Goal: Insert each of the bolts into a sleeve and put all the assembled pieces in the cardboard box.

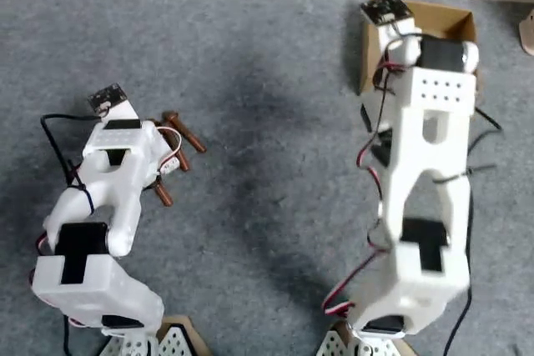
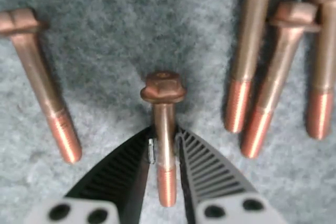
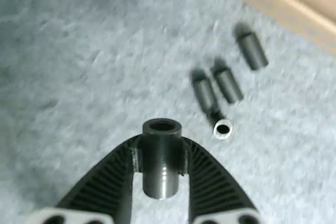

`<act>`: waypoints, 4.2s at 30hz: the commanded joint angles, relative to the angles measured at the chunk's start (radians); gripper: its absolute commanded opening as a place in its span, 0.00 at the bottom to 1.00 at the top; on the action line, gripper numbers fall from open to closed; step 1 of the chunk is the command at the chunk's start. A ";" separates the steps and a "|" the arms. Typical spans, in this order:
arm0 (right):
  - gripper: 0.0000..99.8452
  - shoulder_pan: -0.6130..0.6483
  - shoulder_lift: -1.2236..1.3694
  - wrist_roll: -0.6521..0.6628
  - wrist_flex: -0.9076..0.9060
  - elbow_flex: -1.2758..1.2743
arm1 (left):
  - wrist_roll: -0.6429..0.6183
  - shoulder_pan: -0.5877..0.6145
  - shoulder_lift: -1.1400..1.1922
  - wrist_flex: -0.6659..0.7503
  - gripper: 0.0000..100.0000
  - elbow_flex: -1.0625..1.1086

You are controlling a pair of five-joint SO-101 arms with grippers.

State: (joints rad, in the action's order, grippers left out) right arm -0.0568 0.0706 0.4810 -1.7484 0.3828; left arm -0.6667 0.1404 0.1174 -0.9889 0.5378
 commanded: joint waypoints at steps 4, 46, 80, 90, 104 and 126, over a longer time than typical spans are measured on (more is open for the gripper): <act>0.01 0.036 -0.412 -0.009 0.025 -0.277 | 0.009 -0.033 -0.013 -0.152 0.01 -0.125; 0.01 0.392 -1.486 -0.262 1.007 -1.666 | 0.075 -0.328 -0.013 -0.353 0.01 -0.673; 0.01 0.585 -1.797 -0.256 1.391 -2.184 | -0.012 -0.415 -0.605 0.672 0.01 0.260; 0.01 0.585 -1.796 -0.256 1.389 -2.189 | -0.063 -0.424 -0.872 0.672 0.01 0.374; 0.01 0.585 -1.794 -0.255 1.388 -2.189 | -0.100 -0.555 -1.069 0.669 0.01 0.519; 0.01 0.585 -1.794 -0.255 1.356 -2.189 | -0.106 -0.558 -1.072 0.474 0.01 0.352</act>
State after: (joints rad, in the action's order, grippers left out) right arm 0.5186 -1.7093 0.2263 -0.3936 -1.6763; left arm -0.7664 -0.4089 -0.9152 -0.5148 0.9582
